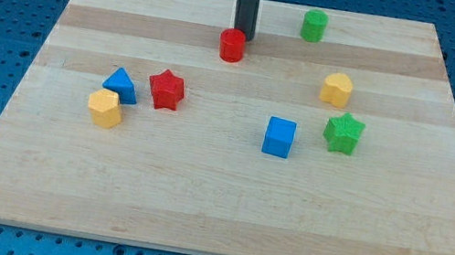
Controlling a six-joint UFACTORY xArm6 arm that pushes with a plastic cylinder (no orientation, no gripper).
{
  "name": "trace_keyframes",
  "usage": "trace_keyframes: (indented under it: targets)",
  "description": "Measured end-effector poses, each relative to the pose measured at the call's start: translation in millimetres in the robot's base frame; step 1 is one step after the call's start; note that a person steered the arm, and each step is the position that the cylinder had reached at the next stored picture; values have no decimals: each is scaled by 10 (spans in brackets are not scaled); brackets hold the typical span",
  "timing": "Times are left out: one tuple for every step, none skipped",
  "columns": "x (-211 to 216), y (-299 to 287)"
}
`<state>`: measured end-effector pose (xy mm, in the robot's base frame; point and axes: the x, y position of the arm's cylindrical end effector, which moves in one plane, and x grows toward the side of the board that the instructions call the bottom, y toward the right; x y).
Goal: Push the red circle to the center
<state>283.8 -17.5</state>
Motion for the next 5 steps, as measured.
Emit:
trace_keyframes:
  targets:
    - [0,-5]
    - [0,-68]
    - [12,-129]
    - [16,-346]
    - [103,-570]
